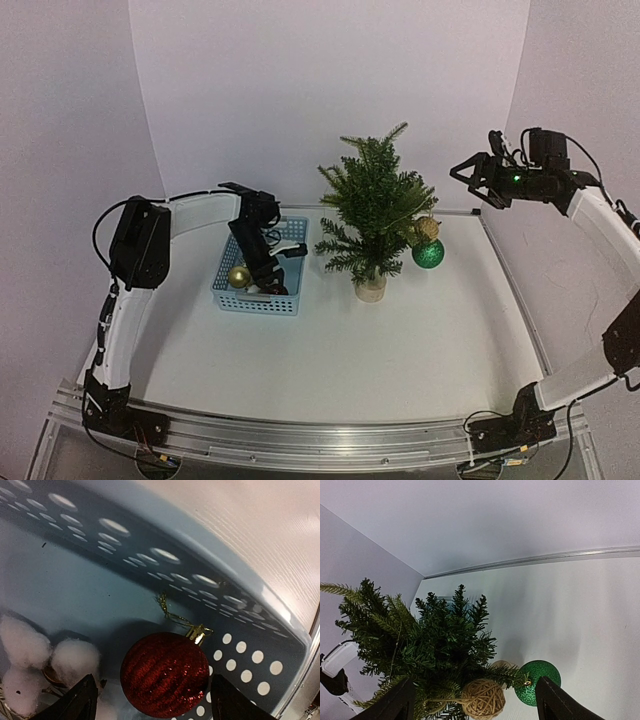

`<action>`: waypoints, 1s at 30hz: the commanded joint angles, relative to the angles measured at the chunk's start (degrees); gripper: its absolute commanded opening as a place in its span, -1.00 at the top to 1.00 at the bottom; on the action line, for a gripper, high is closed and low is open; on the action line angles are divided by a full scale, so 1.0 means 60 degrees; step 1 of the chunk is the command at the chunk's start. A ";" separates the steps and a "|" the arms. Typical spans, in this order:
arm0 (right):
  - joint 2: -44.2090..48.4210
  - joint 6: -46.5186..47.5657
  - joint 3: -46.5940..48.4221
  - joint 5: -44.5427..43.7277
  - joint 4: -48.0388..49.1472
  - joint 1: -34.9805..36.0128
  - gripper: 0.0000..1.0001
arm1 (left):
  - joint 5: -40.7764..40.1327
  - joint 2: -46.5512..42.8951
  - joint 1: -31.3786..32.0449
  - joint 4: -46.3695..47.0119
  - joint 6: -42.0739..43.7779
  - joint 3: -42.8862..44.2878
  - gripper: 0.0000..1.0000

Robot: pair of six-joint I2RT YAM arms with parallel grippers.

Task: Decorate the small christmas tree

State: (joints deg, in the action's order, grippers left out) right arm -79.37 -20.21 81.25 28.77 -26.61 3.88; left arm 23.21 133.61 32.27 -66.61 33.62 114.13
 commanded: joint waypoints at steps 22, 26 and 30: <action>0.0353 -0.0028 0.0027 0.0202 0.0333 -0.0025 -0.64 | -0.0039 -0.0088 0.0027 -0.0428 -0.0359 0.1556 0.00; 0.0441 -0.0029 0.0034 0.0134 0.0332 -0.0028 -0.64 | -0.0233 -0.0455 -0.0128 -0.0475 -0.0358 0.2029 0.02; 0.0537 -0.0024 0.0042 0.0060 0.0351 -0.0021 -0.64 | -0.0320 -0.1055 -0.0215 -0.0448 -0.0169 0.2456 0.02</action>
State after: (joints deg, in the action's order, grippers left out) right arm -78.65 -20.21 81.25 28.83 -26.55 3.88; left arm 22.03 134.34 31.88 -68.71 31.54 124.56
